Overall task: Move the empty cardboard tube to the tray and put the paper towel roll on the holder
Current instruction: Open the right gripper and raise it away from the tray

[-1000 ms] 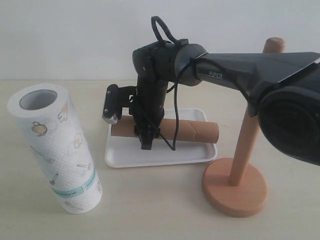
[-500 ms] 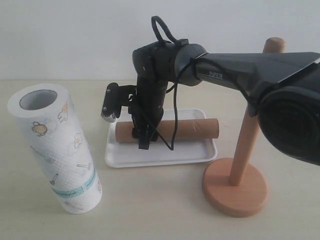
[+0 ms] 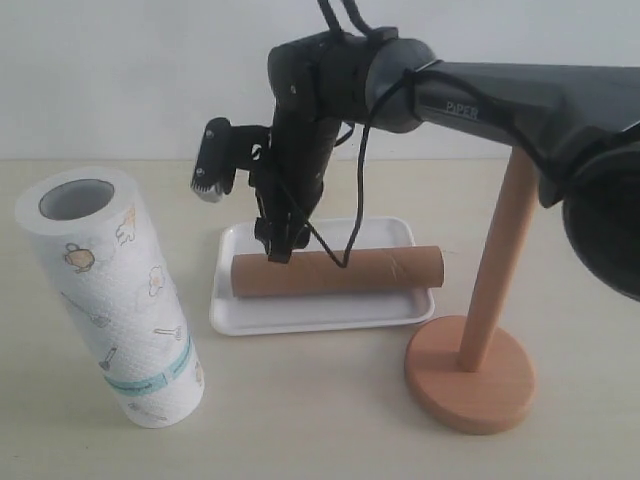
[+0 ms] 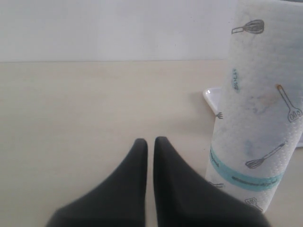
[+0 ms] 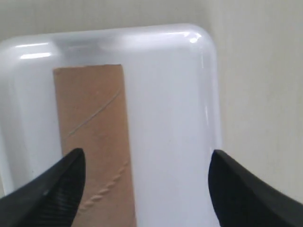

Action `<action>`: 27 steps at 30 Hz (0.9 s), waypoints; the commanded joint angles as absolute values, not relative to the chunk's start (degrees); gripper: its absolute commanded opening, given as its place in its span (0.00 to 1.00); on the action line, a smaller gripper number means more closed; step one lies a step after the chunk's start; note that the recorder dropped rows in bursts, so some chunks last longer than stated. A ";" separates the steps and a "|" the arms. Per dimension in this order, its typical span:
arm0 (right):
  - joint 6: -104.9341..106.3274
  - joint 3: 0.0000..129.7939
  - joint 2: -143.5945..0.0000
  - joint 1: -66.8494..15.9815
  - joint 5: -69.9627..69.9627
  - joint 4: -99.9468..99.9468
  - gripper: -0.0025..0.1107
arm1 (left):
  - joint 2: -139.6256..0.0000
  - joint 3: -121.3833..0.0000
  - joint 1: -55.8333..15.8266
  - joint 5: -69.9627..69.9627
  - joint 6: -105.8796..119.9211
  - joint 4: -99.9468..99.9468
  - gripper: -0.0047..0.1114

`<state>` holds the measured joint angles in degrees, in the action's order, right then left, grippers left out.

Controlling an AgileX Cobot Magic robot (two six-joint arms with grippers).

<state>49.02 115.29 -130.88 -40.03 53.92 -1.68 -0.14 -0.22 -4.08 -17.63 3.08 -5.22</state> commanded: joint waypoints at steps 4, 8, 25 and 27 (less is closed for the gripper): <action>48.75 115.61 -126.59 -39.94 53.07 -1.61 0.63 | 0.00 0.00 -3.94 -17.53 2.59 -5.62 0.08; 46.74 115.61 -124.47 -39.94 53.55 -1.61 0.56 | 0.00 0.00 -3.94 -17.53 2.59 -5.62 0.08; 36.97 115.61 -113.27 -39.82 61.53 -1.61 0.02 | 0.00 0.00 -3.94 -17.53 2.59 -5.62 0.08; 36.12 115.61 -111.49 -39.82 62.57 -1.61 0.02 | 0.00 0.00 -3.94 -17.53 2.59 -5.62 0.08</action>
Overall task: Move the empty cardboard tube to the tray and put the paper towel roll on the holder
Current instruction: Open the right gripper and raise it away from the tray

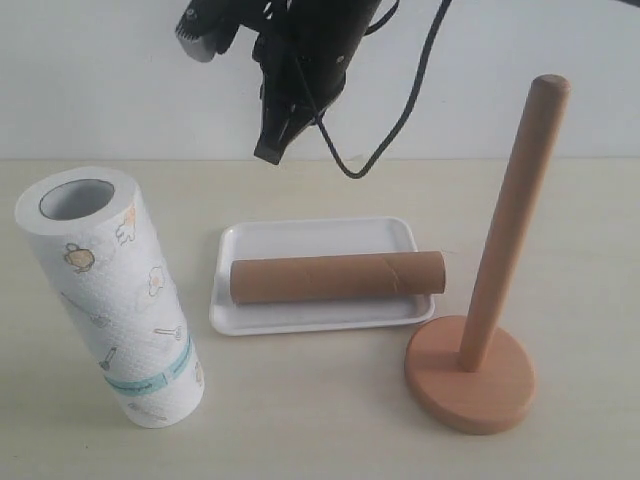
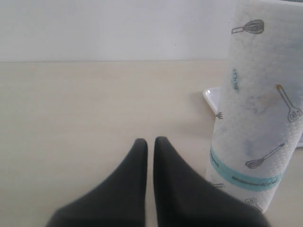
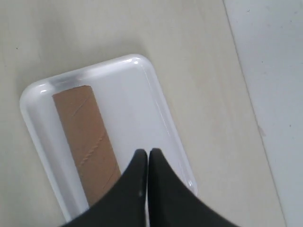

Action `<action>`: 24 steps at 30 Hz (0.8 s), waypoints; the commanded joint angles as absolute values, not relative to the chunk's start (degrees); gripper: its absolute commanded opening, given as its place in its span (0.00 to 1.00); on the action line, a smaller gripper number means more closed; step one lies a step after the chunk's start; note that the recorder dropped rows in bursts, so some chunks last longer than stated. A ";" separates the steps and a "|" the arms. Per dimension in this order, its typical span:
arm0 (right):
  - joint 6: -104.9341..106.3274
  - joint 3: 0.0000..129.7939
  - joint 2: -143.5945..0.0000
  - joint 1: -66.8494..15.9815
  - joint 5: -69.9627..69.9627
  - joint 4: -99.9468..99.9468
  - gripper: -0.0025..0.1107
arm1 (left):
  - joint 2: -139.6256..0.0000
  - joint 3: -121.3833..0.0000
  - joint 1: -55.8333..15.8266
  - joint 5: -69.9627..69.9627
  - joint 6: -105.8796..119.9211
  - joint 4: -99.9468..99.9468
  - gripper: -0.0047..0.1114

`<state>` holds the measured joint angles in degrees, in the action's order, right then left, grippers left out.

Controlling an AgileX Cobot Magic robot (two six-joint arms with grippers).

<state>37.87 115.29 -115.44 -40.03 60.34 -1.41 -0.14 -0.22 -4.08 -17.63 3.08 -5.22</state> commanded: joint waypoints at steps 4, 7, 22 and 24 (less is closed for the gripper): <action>35.89 115.61 -107.44 -37.68 63.30 0.77 0.02 | 0.00 0.00 -3.94 -17.53 2.59 -5.62 0.08; 36.69 115.61 -104.86 -35.13 65.75 4.42 0.02 | 0.00 0.00 -3.94 -17.53 2.59 -5.62 0.08; 48.43 106.17 -89.91 -11.32 69.96 30.45 0.02 | 0.00 0.00 -3.94 -17.53 2.59 -5.62 0.08; 52.27 101.78 -86.29 -3.88 69.96 39.40 0.02 | 0.00 0.00 -3.94 -17.53 2.59 -5.62 0.08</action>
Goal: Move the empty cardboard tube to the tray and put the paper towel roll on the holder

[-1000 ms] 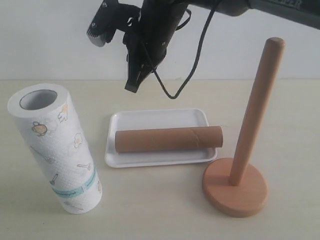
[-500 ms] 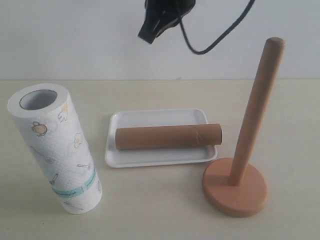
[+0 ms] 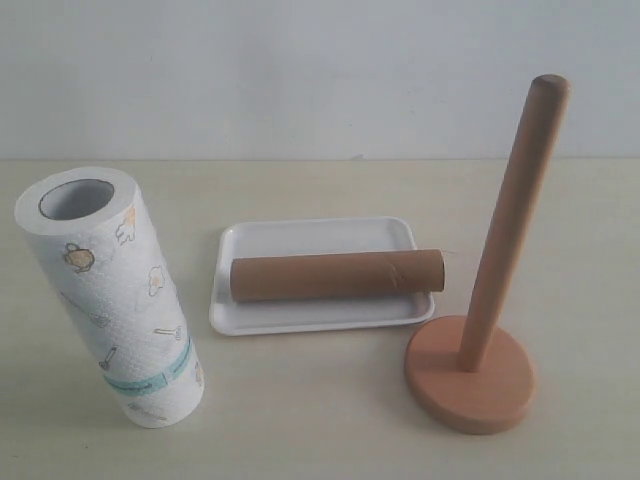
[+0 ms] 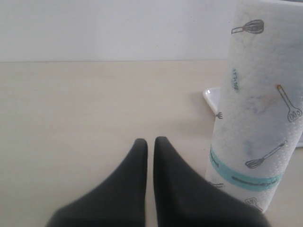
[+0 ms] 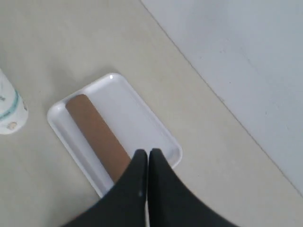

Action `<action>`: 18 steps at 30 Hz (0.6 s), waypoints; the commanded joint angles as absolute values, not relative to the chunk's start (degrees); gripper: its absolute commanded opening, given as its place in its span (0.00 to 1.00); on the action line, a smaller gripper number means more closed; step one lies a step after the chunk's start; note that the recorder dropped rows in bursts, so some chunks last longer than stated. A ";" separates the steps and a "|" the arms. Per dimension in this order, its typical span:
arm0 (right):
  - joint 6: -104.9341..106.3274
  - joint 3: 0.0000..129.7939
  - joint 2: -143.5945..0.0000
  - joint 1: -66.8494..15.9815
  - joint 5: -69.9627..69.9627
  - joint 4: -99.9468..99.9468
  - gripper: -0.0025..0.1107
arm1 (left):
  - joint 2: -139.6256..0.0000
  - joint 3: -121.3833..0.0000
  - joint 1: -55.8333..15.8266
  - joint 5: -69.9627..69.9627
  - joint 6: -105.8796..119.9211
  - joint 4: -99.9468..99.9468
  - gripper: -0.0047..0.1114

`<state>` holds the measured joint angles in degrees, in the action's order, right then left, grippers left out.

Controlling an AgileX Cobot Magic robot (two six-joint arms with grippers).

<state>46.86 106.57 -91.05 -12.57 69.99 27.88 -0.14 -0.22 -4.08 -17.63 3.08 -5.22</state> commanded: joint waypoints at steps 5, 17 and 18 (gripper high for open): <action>61.70 90.53 -79.88 11.26 69.96 53.53 0.02 | 0.00 0.00 -3.94 -17.53 2.59 -5.62 0.08; 67.11 76.57 -74.64 21.17 69.96 69.63 0.02 | 0.00 0.00 -3.94 -17.53 2.59 -5.62 0.08; 67.23 76.57 -74.64 21.17 69.96 69.63 0.02 | 0.00 0.00 -3.94 -17.53 2.59 -5.62 0.08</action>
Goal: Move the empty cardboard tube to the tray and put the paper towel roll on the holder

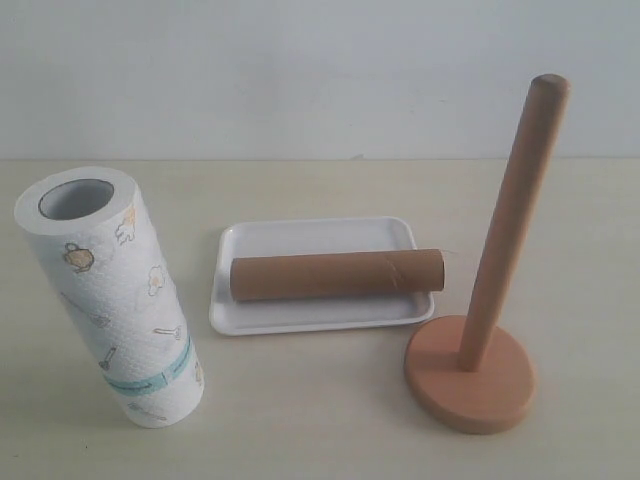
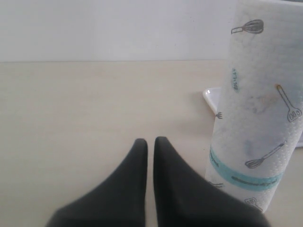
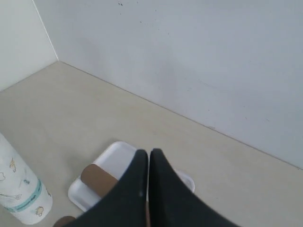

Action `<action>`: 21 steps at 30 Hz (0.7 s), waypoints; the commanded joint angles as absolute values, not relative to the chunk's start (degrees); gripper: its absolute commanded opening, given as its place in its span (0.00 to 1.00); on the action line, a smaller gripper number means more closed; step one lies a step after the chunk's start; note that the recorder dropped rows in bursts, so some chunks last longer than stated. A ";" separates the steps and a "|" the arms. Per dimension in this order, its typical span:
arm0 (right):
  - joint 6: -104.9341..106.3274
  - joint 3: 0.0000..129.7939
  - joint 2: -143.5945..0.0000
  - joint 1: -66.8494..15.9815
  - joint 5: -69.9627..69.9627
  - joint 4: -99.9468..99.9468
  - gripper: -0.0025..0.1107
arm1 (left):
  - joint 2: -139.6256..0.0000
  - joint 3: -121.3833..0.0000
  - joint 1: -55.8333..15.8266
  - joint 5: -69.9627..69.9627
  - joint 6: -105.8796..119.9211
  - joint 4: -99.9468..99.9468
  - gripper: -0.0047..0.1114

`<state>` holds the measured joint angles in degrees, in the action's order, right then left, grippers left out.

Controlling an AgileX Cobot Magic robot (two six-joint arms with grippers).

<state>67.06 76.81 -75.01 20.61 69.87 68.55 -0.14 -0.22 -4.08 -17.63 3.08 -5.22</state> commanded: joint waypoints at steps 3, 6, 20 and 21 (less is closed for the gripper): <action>67.23 76.57 -74.64 21.17 69.96 69.63 0.02 | 0.00 0.00 -3.94 -17.53 2.59 -5.62 0.08; 67.23 76.57 -74.64 21.17 69.96 69.63 0.02 | 0.00 0.00 -3.94 -17.53 2.59 -5.62 0.08; 65.75 76.57 -63.33 21.17 66.04 66.40 0.02 | 0.00 0.00 -3.94 -17.53 2.59 -5.62 0.08; 65.54 76.57 -61.14 21.04 64.31 65.65 0.02 | 0.00 0.00 -3.94 -17.53 2.59 -5.62 0.08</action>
